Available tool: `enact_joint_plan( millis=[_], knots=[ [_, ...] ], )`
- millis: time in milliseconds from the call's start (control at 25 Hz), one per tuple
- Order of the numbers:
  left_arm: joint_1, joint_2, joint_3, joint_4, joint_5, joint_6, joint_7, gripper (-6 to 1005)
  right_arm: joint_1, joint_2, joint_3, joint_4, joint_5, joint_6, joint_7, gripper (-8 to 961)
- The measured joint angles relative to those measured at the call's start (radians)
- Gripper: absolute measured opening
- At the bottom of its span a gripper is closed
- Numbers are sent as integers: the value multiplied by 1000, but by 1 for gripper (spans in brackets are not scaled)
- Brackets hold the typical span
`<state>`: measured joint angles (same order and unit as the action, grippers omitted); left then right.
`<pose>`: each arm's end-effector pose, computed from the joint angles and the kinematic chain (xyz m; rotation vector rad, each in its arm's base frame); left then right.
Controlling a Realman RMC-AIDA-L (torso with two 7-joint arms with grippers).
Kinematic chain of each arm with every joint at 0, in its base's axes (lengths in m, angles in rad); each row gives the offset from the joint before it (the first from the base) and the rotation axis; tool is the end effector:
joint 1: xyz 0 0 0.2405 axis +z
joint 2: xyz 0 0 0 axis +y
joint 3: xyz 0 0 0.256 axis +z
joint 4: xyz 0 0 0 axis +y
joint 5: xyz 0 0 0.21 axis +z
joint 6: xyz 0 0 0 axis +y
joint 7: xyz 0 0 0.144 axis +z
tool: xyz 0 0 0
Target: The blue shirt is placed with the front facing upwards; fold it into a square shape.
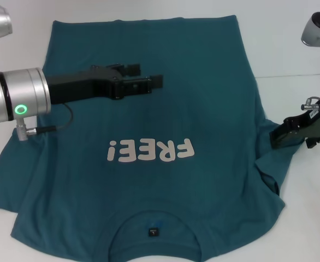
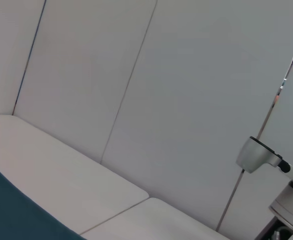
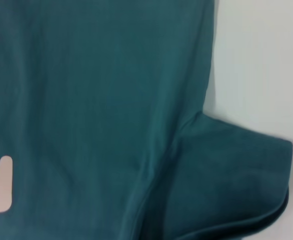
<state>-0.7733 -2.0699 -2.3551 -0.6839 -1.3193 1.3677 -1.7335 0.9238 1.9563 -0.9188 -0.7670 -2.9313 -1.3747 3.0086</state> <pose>-0.1594 0.4129 0.0106 -2.6284 -0.7529 -0.8908 0.2400 0.4341 0.0590 -1.8397 1.6642 -0.3746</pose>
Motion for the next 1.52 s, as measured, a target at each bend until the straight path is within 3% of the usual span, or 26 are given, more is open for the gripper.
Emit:
enact_joint_plan(
  millis=[1520],
  knots=[
    [0,-5,-2,1,0,33,-3,845,4,0,23,119,2,151,1,926]
  ],
)
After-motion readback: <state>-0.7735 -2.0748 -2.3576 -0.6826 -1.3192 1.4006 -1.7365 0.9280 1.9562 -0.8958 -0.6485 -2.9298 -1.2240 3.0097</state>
